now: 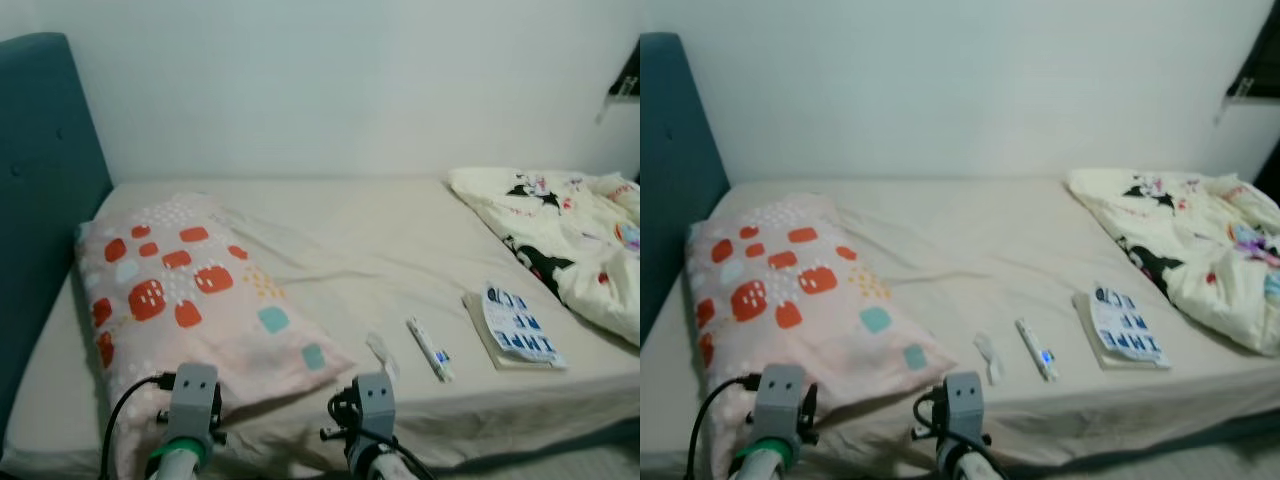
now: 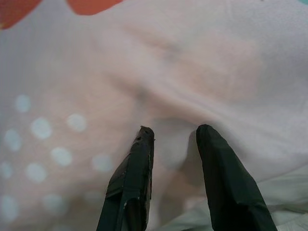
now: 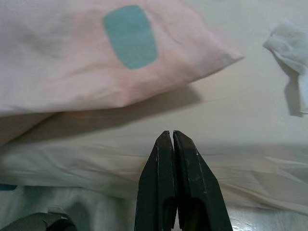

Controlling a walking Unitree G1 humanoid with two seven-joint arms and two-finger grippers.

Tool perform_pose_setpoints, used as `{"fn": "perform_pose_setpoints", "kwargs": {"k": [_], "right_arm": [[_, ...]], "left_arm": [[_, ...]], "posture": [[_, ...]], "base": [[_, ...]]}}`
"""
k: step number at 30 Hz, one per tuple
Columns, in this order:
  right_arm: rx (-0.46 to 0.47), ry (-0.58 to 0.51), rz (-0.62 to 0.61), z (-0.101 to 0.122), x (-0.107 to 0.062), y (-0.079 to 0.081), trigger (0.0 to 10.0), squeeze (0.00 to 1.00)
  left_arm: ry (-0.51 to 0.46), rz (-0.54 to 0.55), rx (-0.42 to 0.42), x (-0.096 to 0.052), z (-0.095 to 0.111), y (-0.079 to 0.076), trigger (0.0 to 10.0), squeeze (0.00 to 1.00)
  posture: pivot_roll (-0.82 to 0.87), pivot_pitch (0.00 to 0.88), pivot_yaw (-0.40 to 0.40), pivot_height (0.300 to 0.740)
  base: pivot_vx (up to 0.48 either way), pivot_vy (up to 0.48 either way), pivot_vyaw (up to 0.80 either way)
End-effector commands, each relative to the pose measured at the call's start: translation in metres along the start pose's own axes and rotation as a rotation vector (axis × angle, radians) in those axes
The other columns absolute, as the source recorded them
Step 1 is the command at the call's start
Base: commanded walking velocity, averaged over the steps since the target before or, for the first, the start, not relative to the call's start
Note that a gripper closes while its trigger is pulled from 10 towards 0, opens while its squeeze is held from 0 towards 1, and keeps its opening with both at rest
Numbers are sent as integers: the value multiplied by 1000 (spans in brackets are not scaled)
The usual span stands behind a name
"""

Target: Clean up the room

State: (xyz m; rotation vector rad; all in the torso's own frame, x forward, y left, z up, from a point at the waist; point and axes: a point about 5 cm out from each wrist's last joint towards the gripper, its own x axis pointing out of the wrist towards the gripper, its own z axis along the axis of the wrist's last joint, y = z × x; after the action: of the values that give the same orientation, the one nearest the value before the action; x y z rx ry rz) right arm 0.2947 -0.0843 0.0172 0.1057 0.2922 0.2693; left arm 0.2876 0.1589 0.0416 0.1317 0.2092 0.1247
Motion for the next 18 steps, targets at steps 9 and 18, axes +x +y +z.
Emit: {"fn": "perform_pose_setpoints", "kwargs": {"k": [9, 18], "right_arm": [[-13, 38, 13, -6, -1, 3, 10000, 0], [-18, 45, 18, -7, -1, 4, 10000, 0]], "left_arm": [[-4, 16, 4, -3, 0, 2, 10000, 0], [3, 27, -1, -4, -2, 4, 10000, 0]], "posture": [[119, 37, -5, 614], [126, 43, -7, 614]], "base": [[0, 0, 0], [0, 0, 0]]}}
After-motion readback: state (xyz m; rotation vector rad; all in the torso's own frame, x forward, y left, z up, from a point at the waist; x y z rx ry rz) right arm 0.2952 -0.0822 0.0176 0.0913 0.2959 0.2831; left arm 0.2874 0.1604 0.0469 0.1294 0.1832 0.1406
